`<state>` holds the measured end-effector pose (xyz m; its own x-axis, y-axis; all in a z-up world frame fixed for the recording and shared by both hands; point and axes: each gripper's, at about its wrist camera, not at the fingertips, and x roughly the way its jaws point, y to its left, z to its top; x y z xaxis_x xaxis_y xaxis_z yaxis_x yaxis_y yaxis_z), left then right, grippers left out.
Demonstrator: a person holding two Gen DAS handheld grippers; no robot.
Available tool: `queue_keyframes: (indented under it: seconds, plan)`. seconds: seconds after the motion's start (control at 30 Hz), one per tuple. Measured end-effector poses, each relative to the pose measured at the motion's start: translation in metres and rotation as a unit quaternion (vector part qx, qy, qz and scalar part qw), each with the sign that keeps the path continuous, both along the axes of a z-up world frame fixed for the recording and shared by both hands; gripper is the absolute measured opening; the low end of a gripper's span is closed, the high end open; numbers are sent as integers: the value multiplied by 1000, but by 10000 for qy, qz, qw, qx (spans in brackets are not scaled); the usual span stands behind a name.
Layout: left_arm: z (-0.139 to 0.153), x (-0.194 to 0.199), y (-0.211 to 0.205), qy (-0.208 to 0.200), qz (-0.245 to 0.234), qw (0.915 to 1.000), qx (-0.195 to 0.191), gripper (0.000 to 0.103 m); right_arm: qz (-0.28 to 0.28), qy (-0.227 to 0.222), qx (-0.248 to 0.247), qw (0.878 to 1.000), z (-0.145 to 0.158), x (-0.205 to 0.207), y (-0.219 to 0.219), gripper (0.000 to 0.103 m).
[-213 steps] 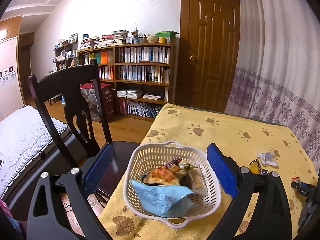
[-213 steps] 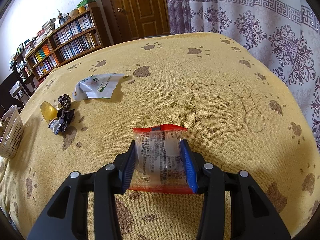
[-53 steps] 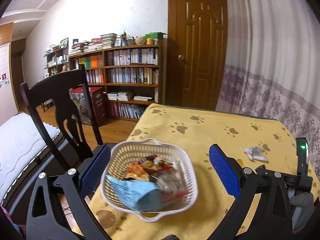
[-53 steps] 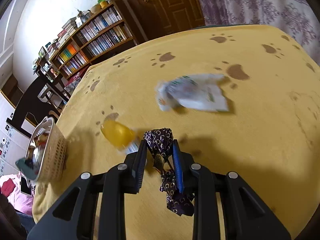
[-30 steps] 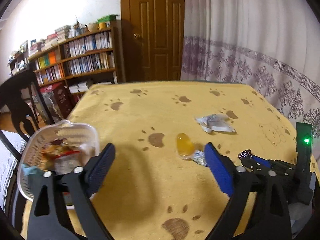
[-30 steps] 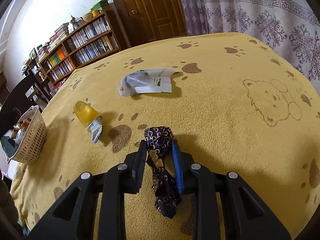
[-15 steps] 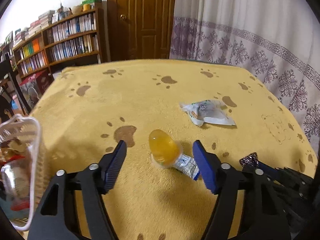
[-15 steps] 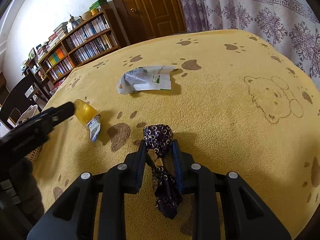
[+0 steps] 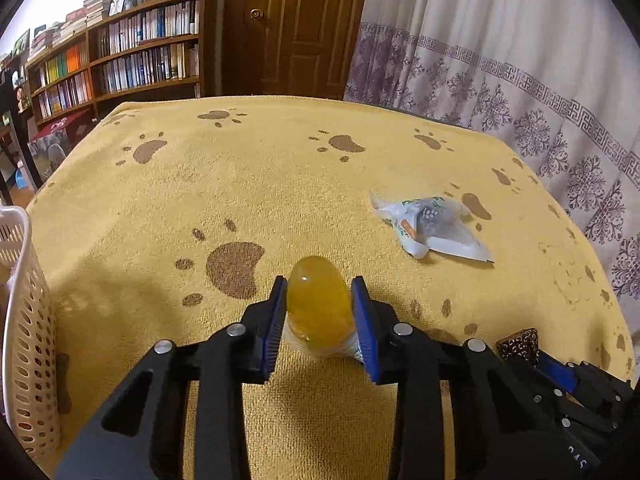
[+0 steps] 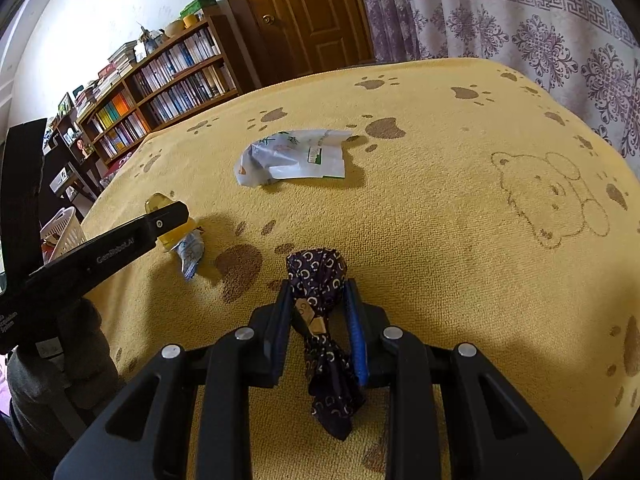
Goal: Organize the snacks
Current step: 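Carry the yellow candy into the white basket and open the left gripper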
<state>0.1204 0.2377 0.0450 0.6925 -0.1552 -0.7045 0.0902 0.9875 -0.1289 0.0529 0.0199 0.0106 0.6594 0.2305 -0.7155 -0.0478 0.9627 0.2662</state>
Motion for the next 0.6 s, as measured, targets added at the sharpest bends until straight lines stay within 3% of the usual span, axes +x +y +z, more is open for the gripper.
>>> queue_keyframes:
  seconds: [0.4, 0.6]
  plan:
    - [13, -13, 17, -69, 211, 9997, -46, 33, 2, 1, 0, 10000, 0, 0, 0, 26]
    - [29, -23, 24, -284, 369, 9988, 141, 33, 2, 1, 1, 10000, 0, 0, 0, 26]
